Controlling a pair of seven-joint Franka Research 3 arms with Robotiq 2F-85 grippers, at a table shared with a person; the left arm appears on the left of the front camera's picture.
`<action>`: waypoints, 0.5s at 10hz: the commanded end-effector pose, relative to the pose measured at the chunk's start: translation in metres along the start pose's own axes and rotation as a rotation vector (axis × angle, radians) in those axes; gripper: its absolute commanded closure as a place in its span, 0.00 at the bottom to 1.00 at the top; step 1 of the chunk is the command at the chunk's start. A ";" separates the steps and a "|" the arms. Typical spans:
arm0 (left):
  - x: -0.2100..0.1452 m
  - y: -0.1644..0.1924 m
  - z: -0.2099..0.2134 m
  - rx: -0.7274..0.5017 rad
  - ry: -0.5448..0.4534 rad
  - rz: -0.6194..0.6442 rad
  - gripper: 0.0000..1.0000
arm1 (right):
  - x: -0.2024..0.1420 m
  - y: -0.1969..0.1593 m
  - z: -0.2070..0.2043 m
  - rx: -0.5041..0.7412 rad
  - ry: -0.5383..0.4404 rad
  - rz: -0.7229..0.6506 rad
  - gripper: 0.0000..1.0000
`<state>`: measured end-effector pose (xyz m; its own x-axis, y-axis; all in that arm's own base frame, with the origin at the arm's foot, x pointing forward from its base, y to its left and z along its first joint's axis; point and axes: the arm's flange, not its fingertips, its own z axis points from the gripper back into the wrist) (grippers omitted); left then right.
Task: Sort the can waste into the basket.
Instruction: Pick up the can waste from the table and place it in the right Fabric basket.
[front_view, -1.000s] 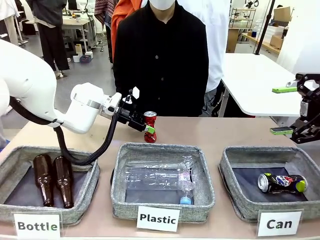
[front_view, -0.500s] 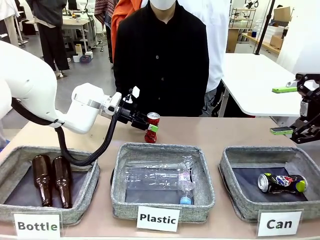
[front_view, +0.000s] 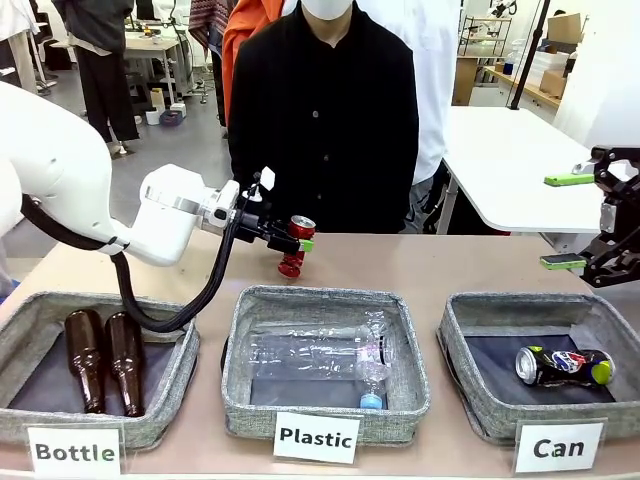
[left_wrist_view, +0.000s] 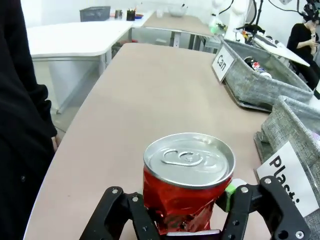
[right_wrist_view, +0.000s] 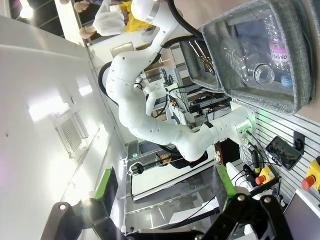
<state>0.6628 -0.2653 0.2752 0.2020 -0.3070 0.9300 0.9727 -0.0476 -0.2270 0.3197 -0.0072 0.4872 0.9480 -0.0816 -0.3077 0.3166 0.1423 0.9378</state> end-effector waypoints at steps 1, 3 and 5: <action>0.009 -0.011 0.014 -0.006 -0.065 -0.016 1.00 | -0.002 0.004 0.000 0.002 -0.006 -0.019 0.00; 0.033 -0.033 0.047 -0.001 -0.086 0.038 1.00 | -0.002 0.004 0.000 0.002 -0.006 -0.019 0.00; 0.061 -0.078 0.110 -0.037 -0.086 0.069 1.00 | -0.002 0.004 0.000 0.002 -0.006 -0.019 0.00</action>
<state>0.6441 -0.2050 0.3555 0.2472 -0.2274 0.9419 0.9626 -0.0540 -0.2656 0.3197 -0.0072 0.4872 0.9480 -0.0816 -0.3078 0.3167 0.1422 0.9378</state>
